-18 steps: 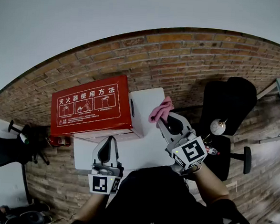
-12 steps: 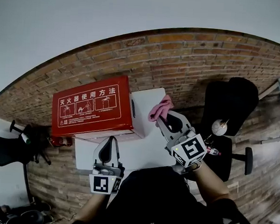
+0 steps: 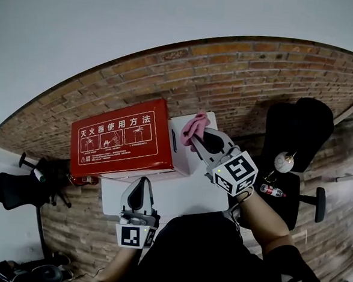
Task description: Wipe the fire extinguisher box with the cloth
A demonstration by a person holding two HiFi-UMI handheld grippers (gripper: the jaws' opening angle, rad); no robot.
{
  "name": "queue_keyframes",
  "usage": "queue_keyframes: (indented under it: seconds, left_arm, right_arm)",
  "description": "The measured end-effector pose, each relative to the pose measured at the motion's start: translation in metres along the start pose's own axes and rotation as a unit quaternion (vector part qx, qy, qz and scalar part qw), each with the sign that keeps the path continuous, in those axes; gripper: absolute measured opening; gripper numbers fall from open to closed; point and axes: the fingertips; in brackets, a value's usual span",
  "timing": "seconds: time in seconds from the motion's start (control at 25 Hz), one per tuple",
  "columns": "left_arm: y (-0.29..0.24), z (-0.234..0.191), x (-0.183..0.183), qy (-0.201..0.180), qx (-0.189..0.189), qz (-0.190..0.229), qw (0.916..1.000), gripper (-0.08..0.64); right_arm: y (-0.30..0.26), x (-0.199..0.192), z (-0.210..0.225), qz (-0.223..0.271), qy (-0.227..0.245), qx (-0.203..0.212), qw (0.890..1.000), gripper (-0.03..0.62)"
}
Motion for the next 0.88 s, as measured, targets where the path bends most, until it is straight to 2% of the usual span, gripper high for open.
queue_keyframes:
  seconds: [0.24, 0.48, 0.88]
  left_arm:
    - [0.005, -0.007, -0.003, -0.004, 0.011, -0.012, 0.9999, 0.049]
    - [0.009, -0.014, -0.009, -0.017, 0.023, -0.03, 0.9991, 0.049]
    - [0.013, -0.017, -0.021, -0.018, 0.031, -0.054, 0.9979, 0.049]
  right_arm:
    - [-0.043, -0.012, 0.006, -0.037, -0.037, 0.045, 0.998, 0.061]
    - [-0.077, -0.02, 0.013, -0.065, -0.032, 0.057, 0.996, 0.061]
    - [-0.098, -0.02, 0.017, -0.073, -0.018, 0.083, 0.994, 0.061]
Point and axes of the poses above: the fingertips, and each gripper's own axes: y backward along the fingers, z to its right, x out of its top, and after that the axes turned 12 degrees about -y, right-handed
